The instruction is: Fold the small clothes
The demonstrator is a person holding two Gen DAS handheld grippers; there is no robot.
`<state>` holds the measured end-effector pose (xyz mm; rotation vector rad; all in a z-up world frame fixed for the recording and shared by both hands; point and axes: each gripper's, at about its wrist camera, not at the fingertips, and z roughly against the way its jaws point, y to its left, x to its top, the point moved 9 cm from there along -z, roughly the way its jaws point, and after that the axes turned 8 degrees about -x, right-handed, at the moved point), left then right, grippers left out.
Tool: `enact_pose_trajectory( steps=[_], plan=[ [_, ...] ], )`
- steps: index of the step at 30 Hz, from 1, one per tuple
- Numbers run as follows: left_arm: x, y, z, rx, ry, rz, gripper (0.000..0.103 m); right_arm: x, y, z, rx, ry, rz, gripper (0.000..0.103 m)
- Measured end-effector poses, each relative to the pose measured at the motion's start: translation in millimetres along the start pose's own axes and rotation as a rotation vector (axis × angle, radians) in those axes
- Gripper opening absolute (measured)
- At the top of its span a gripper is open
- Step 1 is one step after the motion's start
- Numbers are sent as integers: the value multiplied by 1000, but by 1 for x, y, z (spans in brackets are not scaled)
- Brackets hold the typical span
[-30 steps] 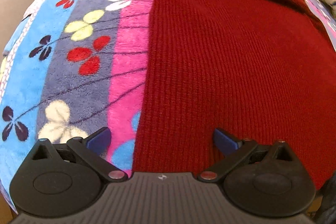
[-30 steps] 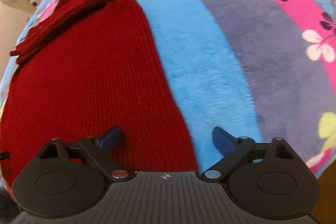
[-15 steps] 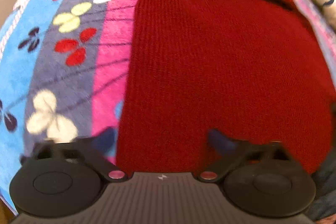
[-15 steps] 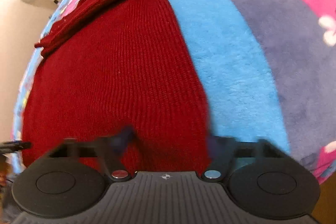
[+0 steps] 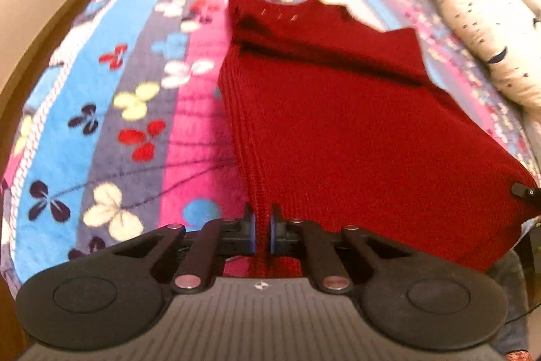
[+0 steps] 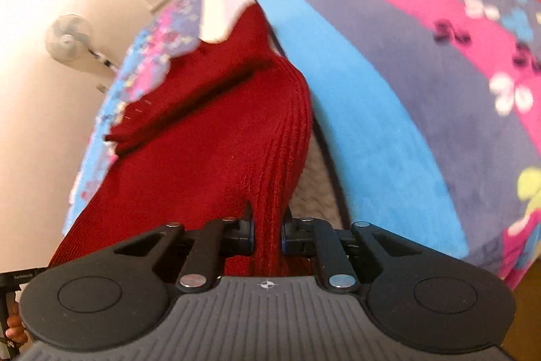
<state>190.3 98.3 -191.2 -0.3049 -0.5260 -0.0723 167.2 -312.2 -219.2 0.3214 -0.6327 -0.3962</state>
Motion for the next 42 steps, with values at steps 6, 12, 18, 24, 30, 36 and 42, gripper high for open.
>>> enact_pose_trajectory(
  steps=[6,12,18,24,30,36,42],
  plan=[
    [-32,-12,24,-4,-10,-9,7,-13,-3,35,1,-24,-13,12],
    [-94,-20,52,-37,13,-13,7,-53,-24,77,-25,-13,-29,10],
    [-118,-24,73,-58,9,6,7,-74,-30,100,-28,14,-53,10],
    [-68,-28,70,-76,-5,34,7,-32,-14,87,-49,83,-30,10],
    [46,-29,38,-100,-42,39,7,71,22,38,-46,126,1,10],
    [211,39,-61,16,-97,174,12,207,38,-94,-138,141,-110,11],
    [284,99,-99,181,-224,274,89,254,6,-155,-151,-15,-272,71]
  ],
)
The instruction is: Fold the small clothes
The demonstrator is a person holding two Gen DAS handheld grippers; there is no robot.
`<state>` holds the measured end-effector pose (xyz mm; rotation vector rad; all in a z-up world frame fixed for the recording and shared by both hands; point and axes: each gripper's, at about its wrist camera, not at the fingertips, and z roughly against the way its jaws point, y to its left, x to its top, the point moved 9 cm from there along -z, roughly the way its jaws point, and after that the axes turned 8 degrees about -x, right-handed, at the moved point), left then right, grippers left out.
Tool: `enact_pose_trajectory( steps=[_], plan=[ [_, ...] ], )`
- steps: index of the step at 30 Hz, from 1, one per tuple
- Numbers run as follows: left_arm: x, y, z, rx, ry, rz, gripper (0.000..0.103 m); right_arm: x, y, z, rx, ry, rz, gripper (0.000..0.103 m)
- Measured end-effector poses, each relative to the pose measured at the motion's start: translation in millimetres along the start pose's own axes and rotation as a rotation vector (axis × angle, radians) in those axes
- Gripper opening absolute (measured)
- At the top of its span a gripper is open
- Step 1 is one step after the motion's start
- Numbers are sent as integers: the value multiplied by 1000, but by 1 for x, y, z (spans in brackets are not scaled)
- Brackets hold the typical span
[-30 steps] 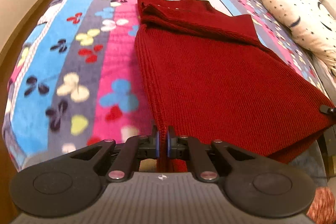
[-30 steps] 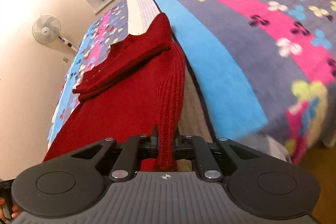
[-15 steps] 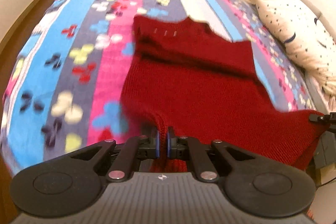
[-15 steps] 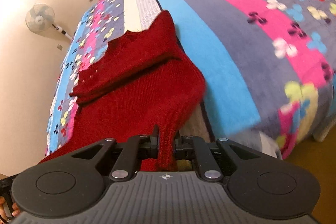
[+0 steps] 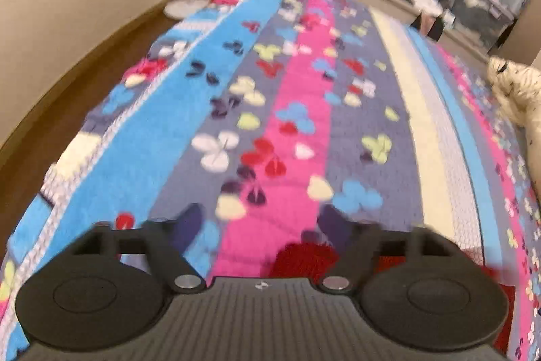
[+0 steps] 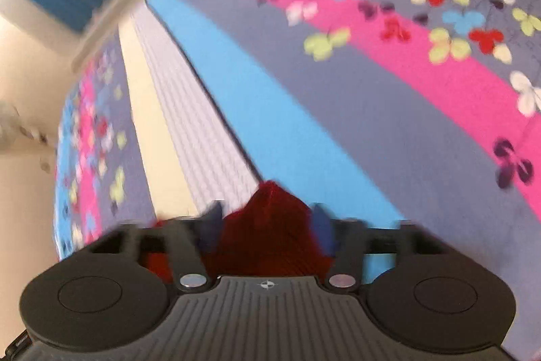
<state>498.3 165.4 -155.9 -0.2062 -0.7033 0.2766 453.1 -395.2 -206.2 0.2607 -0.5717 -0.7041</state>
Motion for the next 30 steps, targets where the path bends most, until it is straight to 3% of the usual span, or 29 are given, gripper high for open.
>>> enact_pose_trajectory(
  steps=[3,9,12,17,18,19,20,21,22,27,30],
  plan=[
    [-21,1,-4,-27,17,-57,93,-19,-19,3,37,-46,59,73],
    [-90,-6,-19,-45,126,-192,93,-65,-37,-25,-5,-14,147,72],
    [-100,-21,-29,-15,159,-268,94,-68,-25,-33,-10,-37,177,72],
    [-100,-45,-56,43,145,-393,92,-68,0,-44,-66,-102,328,72],
    [-103,-47,-65,36,161,-399,85,-69,3,-49,-77,-107,354,72],
    [-105,-46,-75,21,189,-399,35,-71,6,-53,-83,-104,381,69],
    [-110,-46,-82,-3,235,-380,15,-75,10,-58,-87,-97,426,31],
    [-108,-45,-81,4,233,-365,14,-74,10,-59,-116,-107,469,10],
    [-103,-48,-72,-9,204,-364,13,-72,11,-53,-137,-134,486,11],
    [-60,-38,-8,-59,42,-302,13,-44,6,7,-31,-250,345,10],
    [-45,-28,-11,-57,24,-271,13,-31,-8,13,-23,-261,263,10]
  ],
)
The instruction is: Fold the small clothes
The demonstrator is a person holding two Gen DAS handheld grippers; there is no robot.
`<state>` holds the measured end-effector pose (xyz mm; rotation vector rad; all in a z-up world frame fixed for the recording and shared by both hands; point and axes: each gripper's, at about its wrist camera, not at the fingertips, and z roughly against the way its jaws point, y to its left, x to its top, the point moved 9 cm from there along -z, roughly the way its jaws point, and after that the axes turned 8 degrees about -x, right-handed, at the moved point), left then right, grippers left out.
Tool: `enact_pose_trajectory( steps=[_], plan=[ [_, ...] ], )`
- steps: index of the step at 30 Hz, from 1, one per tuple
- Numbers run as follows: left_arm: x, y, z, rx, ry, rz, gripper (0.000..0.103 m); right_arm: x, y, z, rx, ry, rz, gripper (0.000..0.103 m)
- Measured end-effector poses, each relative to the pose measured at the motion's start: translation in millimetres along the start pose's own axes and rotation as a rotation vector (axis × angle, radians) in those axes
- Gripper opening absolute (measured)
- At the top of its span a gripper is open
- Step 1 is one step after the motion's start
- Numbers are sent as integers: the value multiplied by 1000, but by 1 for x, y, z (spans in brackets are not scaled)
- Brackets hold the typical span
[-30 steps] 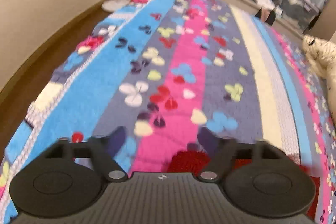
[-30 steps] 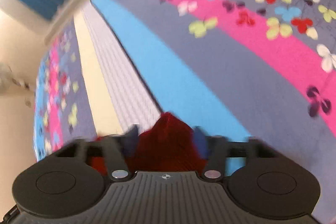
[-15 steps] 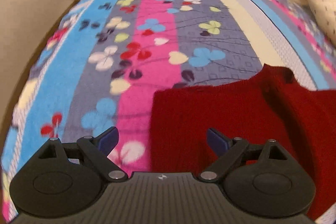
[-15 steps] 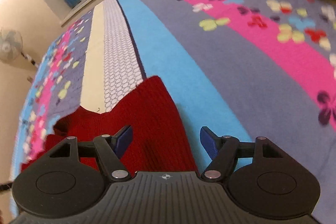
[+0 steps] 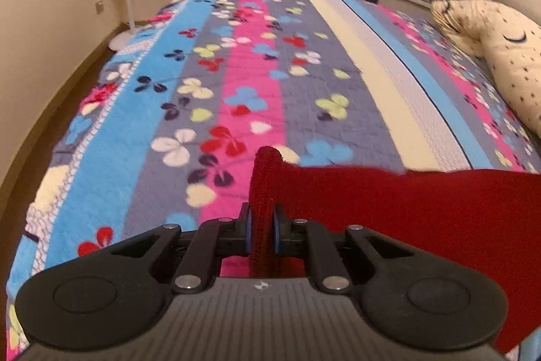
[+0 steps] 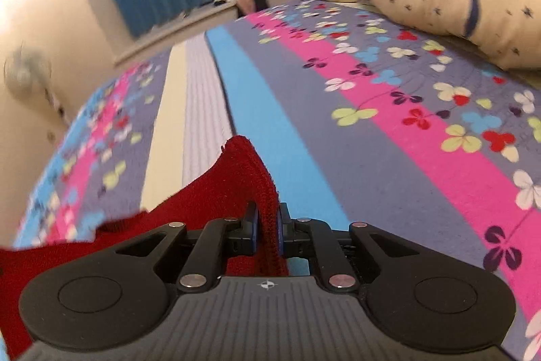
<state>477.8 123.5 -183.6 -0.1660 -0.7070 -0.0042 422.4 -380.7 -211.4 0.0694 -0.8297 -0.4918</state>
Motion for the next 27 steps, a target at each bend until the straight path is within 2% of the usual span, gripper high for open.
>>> enact_pose_trajectory(
  steps=[2,5,6,7,9,10,11,12,13,16,19,21,22,23,24,27],
  plan=[
    [-5,5,-28,14,29,-1,13,-9,-10,-24,-48,32,-15,10],
    [-35,11,-80,58,158,21,15,-44,-21,-68,-120,156,-44,10],
    [-41,10,-87,65,161,11,17,-48,-21,-76,-120,170,-59,11],
    [-43,12,-90,81,141,8,24,-52,-21,-83,-98,183,-82,12],
    [-42,18,-85,98,100,19,48,-53,-25,-85,-97,186,-115,20],
    [-42,25,-80,128,92,27,79,-51,-28,-83,-99,176,-123,35],
    [-41,30,-75,155,91,34,100,-49,-32,-79,-107,167,-125,51],
    [-42,36,-66,176,80,42,101,-47,-37,-72,-122,159,-127,56],
    [-44,40,-54,167,57,50,101,-48,-41,-63,-124,148,-126,59],
    [-60,39,-22,98,54,74,101,-57,-40,-22,-77,111,-93,60],
    [-89,21,8,38,64,52,103,-80,-31,19,-28,90,-21,62],
    [-108,8,15,12,80,31,103,-101,-24,35,-22,96,27,66],
    [-118,3,15,2,88,14,103,-110,-22,38,-32,97,46,66],
    [-127,0,10,22,94,-17,103,-120,-21,36,-56,106,68,66],
    [-136,1,0,72,119,-50,103,-132,-23,27,-96,134,92,66],
    [-150,2,-13,85,172,-69,103,-148,-32,5,-158,176,94,81]
  ],
)
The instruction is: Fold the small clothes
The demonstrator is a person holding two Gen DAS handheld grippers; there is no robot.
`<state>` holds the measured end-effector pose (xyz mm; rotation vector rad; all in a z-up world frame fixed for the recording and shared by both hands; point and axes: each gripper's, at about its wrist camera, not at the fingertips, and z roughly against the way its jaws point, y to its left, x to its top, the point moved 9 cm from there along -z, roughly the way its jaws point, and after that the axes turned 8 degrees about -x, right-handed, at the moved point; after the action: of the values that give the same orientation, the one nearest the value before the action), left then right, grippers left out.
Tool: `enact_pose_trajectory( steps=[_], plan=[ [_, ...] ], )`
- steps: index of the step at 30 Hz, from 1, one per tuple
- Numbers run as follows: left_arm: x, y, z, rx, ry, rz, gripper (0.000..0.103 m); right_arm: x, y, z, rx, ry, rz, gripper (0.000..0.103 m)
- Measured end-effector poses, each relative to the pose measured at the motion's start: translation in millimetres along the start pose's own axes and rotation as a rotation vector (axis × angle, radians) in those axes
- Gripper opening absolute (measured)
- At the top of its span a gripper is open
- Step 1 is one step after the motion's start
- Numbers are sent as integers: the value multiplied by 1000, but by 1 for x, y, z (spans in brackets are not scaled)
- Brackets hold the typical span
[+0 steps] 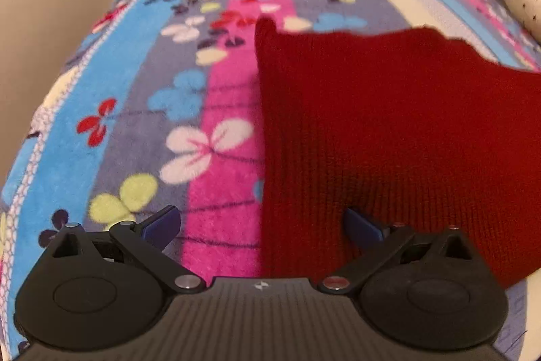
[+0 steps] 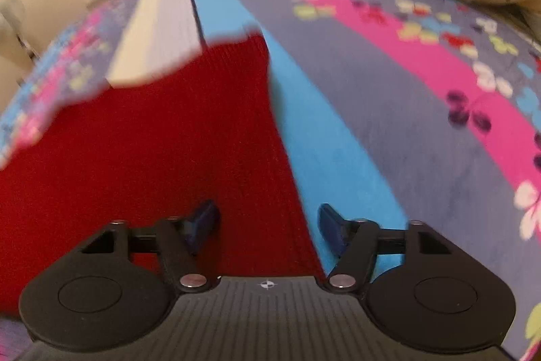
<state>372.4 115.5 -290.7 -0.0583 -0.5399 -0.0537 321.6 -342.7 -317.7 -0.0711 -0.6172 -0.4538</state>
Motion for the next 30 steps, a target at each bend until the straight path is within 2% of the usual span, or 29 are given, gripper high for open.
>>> enact_pose_trajectory(
  steps=[2,4,6,8,9,11,14,16,18,21,25,30],
  plan=[
    [2,-1,17,14,18,7,103,7,-3,17,-21,13,-25,78],
    [-1,-6,49,44,-3,-27,103,11,-7,51,-36,-9,-23,78],
    [-11,-12,78,70,12,-33,103,3,-4,99,14,-43,-5,81],
    [-34,-24,110,124,86,-23,103,-9,2,145,50,-86,35,86],
    [-46,-32,127,119,114,-15,103,-20,6,170,59,-107,63,88],
    [-71,-57,169,52,87,-3,103,-40,13,211,83,-138,97,90],
    [-104,-83,213,27,77,-23,103,-69,18,262,95,-200,139,93],
    [-119,-95,233,15,62,-22,103,-83,17,283,101,-217,164,93],
    [-131,-108,250,-26,40,-19,103,-95,20,301,143,-215,170,93],
    [-147,-123,271,-12,7,-42,103,-104,19,323,163,-246,166,93],
    [-161,-130,290,-39,-14,-39,103,-115,21,348,176,-293,192,93],
    [-168,-133,306,-33,-43,-58,103,-127,17,361,182,-299,198,93]
  ],
)
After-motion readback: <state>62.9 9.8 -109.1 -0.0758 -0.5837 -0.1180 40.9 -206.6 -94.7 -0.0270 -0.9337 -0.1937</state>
